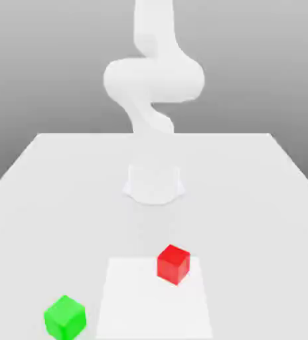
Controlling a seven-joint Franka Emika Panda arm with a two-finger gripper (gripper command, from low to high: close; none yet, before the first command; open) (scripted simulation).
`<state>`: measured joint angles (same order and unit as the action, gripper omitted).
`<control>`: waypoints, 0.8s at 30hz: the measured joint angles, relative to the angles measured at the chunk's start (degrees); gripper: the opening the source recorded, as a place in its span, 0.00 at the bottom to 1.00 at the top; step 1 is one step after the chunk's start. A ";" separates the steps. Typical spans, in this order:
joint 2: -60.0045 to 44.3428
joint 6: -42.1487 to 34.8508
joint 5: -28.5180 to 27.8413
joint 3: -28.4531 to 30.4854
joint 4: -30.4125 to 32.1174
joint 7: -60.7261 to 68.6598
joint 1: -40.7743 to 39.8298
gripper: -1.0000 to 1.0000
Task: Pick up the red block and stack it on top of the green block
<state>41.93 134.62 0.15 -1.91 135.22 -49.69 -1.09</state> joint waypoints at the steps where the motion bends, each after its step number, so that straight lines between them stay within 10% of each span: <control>1: -1.92 1.40 0.10 -0.92 1.64 -1.85 -0.53 0.50; 17: -35.38 24.94 2.03 -11.58 27.87 -32.52 -5.53 0.50; 24: -51.43 37.89 -7.75 -4.62 27.80 -42.14 -0.82 0.50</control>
<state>-9.50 172.51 -7.60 -6.53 163.01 -91.83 -1.92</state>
